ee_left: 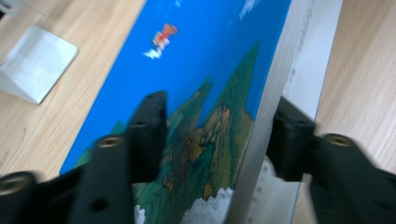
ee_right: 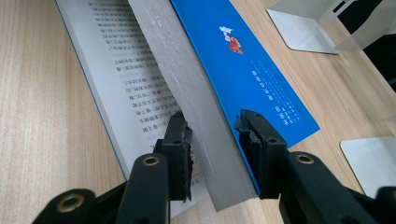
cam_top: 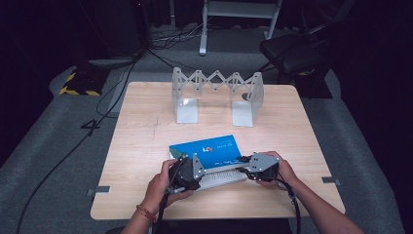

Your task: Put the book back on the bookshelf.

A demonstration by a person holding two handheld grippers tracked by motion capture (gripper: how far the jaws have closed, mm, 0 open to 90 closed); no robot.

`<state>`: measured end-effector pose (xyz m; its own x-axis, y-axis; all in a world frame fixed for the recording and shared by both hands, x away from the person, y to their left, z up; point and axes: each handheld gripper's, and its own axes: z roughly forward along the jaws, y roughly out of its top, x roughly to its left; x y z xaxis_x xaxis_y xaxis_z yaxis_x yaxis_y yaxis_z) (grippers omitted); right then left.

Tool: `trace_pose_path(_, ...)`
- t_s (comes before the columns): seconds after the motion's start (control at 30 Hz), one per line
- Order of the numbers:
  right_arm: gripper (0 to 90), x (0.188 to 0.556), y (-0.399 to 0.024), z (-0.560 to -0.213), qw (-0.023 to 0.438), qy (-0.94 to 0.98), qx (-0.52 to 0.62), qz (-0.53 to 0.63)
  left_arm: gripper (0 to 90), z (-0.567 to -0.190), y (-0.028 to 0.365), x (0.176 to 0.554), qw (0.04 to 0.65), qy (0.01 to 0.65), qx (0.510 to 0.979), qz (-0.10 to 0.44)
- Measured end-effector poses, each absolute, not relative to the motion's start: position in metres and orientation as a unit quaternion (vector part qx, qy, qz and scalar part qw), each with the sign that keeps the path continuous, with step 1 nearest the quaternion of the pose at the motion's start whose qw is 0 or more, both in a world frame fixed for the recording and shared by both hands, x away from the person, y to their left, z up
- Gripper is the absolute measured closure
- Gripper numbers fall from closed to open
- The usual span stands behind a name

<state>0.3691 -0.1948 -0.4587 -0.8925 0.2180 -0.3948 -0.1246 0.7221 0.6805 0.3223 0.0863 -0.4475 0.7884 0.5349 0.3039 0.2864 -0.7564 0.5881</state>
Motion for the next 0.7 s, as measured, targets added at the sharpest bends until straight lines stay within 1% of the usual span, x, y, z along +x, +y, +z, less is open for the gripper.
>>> trace_pose_path(0.1, 64.4, 0.368, -0.193, -0.46, 0.231, 0.899, 0.023, 0.372, 58.8, -0.449, 0.092, 0.323, 0.272, 0.207, 0.911, 0.231)
trace_pose_path(0.23, 60.0, 0.37, -0.197, -0.464, 0.24, 0.886, 0.002, 0.396, 62.6, -0.452, 0.099, 0.328, 0.289, 0.199, 0.912, 0.215)
trace_pose_path(0.27, 58.6, 0.376, -0.202, -0.469, 0.223, 0.882, 0.01, 0.414, 62.8, -0.452, 0.1, 0.328, 0.288, 0.199, 0.912, 0.214)
trace_pose_path(0.33, 59.3, 0.384, -0.21, -0.475, 0.199, 0.877, 0.021, 0.436, 62.7, -0.453, 0.102, 0.33, 0.294, 0.198, 0.912, 0.209)
trace_pose_path(0.37, 59.3, 0.384, -0.21, -0.475, 0.199, 0.877, 0.021, 0.436, 62.3, -0.453, 0.102, 0.33, 0.294, 0.198, 0.912, 0.209)
trace_pose_path(0.4, 62.0, 0.385, -0.21, -0.475, 0.201, 0.878, 0.017, 0.435, 62.3, -0.453, 0.103, 0.33, 0.296, 0.199, 0.911, 0.206)
trace_pose_path(0.43, 64.1, 0.383, -0.208, -0.474, 0.212, 0.88, 0.005, 0.424, 61.2, -0.453, 0.104, 0.331, 0.298, 0.2, 0.91, 0.206)
trace_pose_path(0.5, 65.2, 0.377, -0.202, -0.468, 0.234, 0.886, -0.005, 0.401, 57.2, -0.453, 0.104, 0.329, 0.302, 0.209, 0.906, 0.212)
trace_pose_path(0.57, 65.4, 0.375, -0.201, -0.464, 0.235, 0.886, 0.004, 0.4, 51.7, -0.452, 0.101, 0.326, 0.299, 0.217, 0.903, 0.218)
trace_pose_path(0.7, 65.5, 0.37, -0.197, -0.461, 0.236, 0.89, 0.008, 0.391, 48.7, -0.448, 0.083, 0.319, 0.304, 0.21, 0.904, 0.216)
